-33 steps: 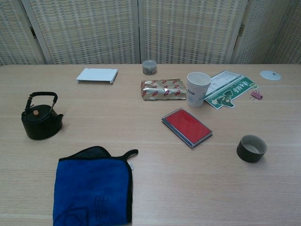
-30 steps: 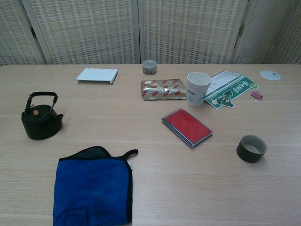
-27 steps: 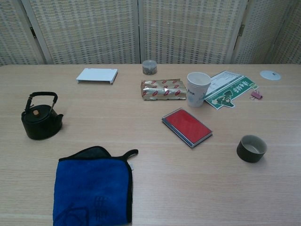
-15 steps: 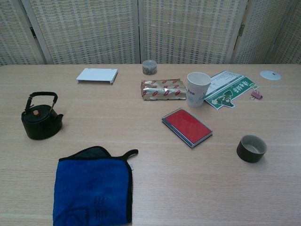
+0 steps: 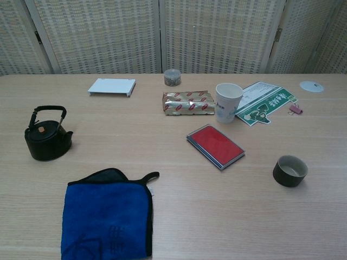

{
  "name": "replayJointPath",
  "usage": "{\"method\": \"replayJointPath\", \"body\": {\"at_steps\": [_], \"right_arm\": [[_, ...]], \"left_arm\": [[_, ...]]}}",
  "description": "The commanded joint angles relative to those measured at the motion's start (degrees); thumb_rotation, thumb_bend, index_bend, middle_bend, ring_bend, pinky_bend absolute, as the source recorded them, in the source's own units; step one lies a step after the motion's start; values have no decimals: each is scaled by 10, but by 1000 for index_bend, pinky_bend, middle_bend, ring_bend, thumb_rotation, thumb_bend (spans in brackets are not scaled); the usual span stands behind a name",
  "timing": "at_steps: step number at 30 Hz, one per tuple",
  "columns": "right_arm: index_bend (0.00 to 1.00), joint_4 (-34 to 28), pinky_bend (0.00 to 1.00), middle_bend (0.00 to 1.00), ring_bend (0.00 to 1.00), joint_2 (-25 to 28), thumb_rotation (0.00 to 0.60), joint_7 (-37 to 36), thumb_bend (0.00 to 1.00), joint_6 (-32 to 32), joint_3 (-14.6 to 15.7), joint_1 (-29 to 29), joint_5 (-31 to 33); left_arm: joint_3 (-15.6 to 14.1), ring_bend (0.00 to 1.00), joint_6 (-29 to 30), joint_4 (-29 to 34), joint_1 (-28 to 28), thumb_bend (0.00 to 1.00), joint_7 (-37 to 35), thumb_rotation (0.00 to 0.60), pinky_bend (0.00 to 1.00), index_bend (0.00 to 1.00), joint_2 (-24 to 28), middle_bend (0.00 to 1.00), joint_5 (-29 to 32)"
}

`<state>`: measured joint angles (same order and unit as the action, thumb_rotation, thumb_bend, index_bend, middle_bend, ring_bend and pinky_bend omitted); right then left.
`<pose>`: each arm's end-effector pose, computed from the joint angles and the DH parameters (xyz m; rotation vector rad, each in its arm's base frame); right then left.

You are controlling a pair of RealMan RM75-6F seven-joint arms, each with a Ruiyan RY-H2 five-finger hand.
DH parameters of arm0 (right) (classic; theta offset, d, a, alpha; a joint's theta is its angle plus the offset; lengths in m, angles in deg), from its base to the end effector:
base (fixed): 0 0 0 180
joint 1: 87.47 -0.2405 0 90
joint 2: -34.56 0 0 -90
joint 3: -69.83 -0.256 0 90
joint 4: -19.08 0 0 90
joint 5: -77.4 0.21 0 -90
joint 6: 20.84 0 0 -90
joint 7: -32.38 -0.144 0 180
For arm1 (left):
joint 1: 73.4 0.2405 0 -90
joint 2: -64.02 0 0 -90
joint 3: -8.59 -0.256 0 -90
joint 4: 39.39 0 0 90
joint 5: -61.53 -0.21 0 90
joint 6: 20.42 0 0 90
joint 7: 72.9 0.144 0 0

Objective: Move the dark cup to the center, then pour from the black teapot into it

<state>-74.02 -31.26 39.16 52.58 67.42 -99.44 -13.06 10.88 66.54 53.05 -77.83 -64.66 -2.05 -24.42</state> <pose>-0.2826 -0.2116 0.1162 1.6817 -0.8601 0.8427 -0.3081 0.1764 0.1510 -1.4028 -0.8099 -0.8323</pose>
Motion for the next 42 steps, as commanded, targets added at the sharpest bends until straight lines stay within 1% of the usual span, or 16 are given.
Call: {"method": "replayJointPath", "body": {"at_steps": [1,11,20,29,42], "right_arm": [[311,14,176,266,180,-20,600,3,19,-36,-3,-27,6],[311,56,176,263,180,-71,600,0,0,-108,-6,-79,27],[298,79,176,252,174,-102,600,20,0,-166,3,-116,41],[298,105,176,252,174,-130,600,32,0,-196,2,-142,61],[298,133,176,252,174,-159,600,46,0,-220,6,-163,85]], "left_arm": [[-1,273,0,0,1,246,1,600,259,288,0,298,0],[-3,273,-5,4,2,246,5,600,257,288,3,297,4],[-5,273,-5,4,4,246,4,600,256,290,2,298,3],[-6,273,-4,1,6,246,-1,600,256,290,1,298,3],[-6,273,-5,-5,7,246,-6,600,256,290,-2,298,3]]}}
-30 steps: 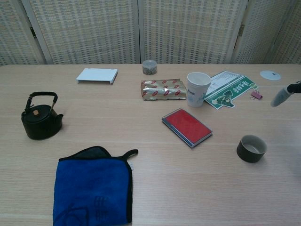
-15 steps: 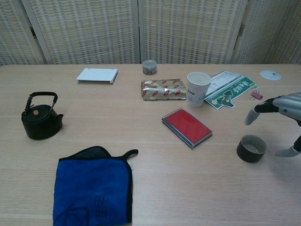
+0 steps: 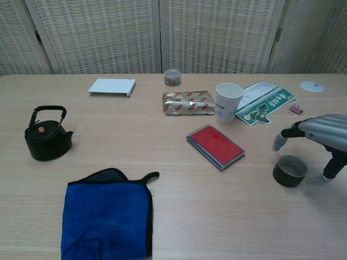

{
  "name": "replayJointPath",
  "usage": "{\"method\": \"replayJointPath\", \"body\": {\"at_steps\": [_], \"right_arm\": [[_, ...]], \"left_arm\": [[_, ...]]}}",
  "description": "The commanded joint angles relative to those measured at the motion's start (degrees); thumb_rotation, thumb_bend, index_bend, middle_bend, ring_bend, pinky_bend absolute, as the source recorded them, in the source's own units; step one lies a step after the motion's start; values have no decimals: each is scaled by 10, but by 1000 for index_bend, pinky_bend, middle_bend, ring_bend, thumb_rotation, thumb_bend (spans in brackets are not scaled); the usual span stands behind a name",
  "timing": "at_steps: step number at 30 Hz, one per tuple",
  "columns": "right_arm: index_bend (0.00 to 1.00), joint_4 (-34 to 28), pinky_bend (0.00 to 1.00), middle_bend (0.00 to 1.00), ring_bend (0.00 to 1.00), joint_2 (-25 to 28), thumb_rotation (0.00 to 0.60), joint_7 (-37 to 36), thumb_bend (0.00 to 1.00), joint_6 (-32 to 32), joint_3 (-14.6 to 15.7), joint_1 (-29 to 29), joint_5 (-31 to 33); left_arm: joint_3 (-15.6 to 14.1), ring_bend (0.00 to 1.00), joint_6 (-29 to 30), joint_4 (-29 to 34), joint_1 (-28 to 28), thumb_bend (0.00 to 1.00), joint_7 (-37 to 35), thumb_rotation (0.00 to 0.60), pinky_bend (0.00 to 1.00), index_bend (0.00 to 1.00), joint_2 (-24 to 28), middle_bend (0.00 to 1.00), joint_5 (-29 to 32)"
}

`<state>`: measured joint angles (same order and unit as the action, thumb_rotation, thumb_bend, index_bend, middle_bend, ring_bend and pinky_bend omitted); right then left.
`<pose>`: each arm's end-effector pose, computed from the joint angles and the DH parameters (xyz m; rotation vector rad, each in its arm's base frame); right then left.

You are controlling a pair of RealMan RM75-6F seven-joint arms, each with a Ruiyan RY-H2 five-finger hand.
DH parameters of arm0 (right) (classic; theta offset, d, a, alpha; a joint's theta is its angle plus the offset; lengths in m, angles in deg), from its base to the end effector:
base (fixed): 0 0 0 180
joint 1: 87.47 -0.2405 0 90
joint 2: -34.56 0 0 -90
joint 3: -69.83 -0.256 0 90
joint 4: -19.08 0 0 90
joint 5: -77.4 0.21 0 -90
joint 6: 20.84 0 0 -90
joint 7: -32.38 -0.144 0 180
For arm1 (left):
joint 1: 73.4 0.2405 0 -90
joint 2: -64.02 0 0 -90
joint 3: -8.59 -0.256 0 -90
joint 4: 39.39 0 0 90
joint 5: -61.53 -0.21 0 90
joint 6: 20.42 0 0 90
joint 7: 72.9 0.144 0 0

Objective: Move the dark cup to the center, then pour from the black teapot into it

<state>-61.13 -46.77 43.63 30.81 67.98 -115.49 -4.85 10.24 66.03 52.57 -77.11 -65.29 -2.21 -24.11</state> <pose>-0.2624 -0.2770 0.0037 2.0011 -0.9234 0.6579 -0.3137 0.1702 0.1484 -1.4021 -0.8384 -0.8116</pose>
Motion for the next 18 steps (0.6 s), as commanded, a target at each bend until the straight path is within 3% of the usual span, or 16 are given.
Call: {"method": "replayJointPath", "body": {"at_steps": [1,18], "right_arm": [[298,6,176,252,174,-6,600,2,0,-3,1,-4,4],[399,30,176,268,174,-26,600,3,50,-10,5,-18,20]], "left_arm": [[0,273,0,-1,0,246,0,600,256,290,0,298,0],[0,273,2,-4,3,246,-4,600,256,290,-2,298,1]]}}
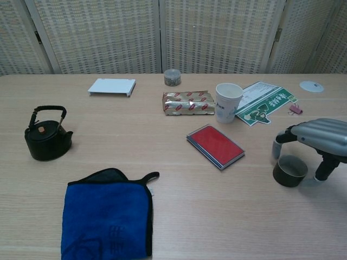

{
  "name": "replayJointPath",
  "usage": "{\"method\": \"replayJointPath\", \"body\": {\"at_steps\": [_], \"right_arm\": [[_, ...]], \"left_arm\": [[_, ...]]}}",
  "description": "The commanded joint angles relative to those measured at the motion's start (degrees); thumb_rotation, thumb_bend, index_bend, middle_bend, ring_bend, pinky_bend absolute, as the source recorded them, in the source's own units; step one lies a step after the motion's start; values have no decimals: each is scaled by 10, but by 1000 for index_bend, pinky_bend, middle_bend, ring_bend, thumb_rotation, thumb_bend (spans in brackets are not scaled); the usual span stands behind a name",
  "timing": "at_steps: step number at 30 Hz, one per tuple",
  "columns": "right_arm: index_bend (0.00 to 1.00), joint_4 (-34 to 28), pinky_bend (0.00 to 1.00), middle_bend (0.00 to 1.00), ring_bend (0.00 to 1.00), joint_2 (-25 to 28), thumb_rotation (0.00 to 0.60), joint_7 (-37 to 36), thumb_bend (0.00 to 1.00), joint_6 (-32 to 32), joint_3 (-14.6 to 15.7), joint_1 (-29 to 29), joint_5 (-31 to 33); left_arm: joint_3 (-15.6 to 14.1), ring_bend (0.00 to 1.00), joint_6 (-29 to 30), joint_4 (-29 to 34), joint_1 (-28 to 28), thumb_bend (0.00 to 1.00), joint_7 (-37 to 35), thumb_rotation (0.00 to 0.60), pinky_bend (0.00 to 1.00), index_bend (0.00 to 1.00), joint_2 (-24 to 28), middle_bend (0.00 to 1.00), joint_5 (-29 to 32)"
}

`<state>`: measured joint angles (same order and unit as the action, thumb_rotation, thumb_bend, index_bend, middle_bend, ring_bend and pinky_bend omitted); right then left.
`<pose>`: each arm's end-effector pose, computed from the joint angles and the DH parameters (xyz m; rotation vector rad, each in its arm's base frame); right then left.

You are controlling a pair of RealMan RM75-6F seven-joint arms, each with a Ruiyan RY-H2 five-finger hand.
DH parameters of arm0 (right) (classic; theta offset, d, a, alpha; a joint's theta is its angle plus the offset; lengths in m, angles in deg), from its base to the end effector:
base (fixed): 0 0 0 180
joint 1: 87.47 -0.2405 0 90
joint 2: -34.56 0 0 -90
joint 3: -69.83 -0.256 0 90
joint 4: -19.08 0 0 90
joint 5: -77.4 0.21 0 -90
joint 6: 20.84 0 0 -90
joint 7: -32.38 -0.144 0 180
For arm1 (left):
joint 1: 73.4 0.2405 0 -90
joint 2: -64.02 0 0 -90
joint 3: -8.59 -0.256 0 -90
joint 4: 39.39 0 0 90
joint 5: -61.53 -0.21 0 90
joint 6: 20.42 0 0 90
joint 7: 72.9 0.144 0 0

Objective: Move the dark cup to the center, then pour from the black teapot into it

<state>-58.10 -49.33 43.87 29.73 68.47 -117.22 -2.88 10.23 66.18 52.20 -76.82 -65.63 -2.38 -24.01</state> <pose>-0.2633 -0.2846 -0.0086 2.0076 -0.9282 0.6342 -0.3157 0.1686 0.1484 -1.3953 -0.8424 -0.8100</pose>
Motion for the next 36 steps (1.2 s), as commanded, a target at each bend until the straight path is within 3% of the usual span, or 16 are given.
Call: {"method": "replayJointPath", "body": {"at_steps": [1,16,26,36], "right_arm": [[412,0,176,272,174,-1,600,1,58,2,0,-1,1],[535,-23,176,318,176,14,600,-10,125,17,-7,-10,-3],[542,-83,176,324,176,40,600,-1,136,-23,-49,-67,14],[542,-96,176,325,176,16,600,45,141,-95,-94,-151,78]], "left_arm": [[0,273,0,-1,0,246,-1,600,256,290,0,298,0],[1,273,2,-5,2,246,-6,600,252,290,-1,298,-1],[-2,273,9,0,4,246,-3,600,252,290,2,298,-10],[-5,273,19,9,9,246,3,600,251,290,6,298,-18]]}}
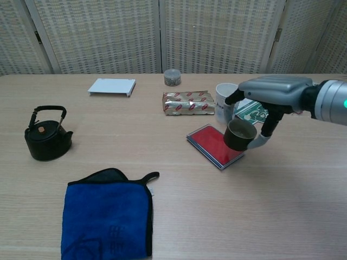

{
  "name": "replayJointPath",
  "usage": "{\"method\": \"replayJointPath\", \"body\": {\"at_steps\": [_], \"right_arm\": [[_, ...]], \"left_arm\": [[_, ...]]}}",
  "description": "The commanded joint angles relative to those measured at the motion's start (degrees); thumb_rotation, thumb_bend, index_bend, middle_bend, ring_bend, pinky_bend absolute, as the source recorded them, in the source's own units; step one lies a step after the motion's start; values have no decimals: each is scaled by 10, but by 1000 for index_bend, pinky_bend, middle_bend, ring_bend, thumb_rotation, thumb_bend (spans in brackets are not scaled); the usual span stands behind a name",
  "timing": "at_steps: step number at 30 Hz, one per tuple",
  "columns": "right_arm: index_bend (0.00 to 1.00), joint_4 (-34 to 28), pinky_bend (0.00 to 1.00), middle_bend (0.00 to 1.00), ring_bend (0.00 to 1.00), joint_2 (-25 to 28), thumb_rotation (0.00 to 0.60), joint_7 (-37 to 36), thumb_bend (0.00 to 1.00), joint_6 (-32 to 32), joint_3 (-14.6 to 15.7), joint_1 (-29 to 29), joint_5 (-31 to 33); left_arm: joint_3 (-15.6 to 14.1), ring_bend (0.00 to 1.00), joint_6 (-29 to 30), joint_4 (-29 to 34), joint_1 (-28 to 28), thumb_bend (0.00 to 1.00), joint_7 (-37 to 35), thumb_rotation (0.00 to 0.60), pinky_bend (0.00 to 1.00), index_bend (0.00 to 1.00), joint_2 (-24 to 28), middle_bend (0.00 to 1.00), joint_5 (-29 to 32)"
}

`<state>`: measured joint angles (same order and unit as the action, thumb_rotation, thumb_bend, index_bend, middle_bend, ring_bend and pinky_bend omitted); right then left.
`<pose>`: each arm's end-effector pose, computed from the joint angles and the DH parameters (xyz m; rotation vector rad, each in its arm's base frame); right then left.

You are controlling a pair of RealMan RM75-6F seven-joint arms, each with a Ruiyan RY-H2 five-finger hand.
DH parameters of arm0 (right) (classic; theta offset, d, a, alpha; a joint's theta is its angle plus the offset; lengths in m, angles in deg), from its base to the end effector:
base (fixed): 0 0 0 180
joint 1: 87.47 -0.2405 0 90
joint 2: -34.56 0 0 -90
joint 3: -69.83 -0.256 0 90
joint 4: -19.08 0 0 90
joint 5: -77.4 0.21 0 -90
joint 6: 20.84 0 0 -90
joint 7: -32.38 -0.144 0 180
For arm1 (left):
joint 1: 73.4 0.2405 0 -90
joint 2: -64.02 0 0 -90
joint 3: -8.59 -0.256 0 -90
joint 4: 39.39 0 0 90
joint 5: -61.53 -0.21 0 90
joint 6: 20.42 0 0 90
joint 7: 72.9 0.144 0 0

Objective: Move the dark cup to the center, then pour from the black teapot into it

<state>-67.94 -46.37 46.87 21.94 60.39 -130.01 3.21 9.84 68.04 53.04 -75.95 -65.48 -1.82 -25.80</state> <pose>-0.1542 -0.3373 -0.0029 2.1243 -0.8702 0.8168 -0.3108 0.1624 0.1520 -1.3969 -0.8215 -0.8318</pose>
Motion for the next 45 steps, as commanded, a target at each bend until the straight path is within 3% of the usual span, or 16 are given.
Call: {"method": "replayJointPath", "body": {"at_steps": [1,9,29,45], "right_arm": [[542,5,176,325,176,-18,600,20,141,-22,-17,-31,23],[542,45,176,325,176,-68,600,64,141,-63,-33,-101,84],[542,206,176,325,176,-213,600,160,141,-114,-28,-265,219],[542,312,176,325,176,-281,600,181,141,-131,-13,-330,292]], "left_arm": [[-1,273,1,2,1,246,2,600,251,290,1,298,-1],[-2,273,4,4,4,246,6,600,249,290,2,298,-2],[-4,273,17,-1,20,246,-1,600,248,290,7,298,4],[-4,273,19,-9,26,246,-10,600,247,290,8,297,5]]}}
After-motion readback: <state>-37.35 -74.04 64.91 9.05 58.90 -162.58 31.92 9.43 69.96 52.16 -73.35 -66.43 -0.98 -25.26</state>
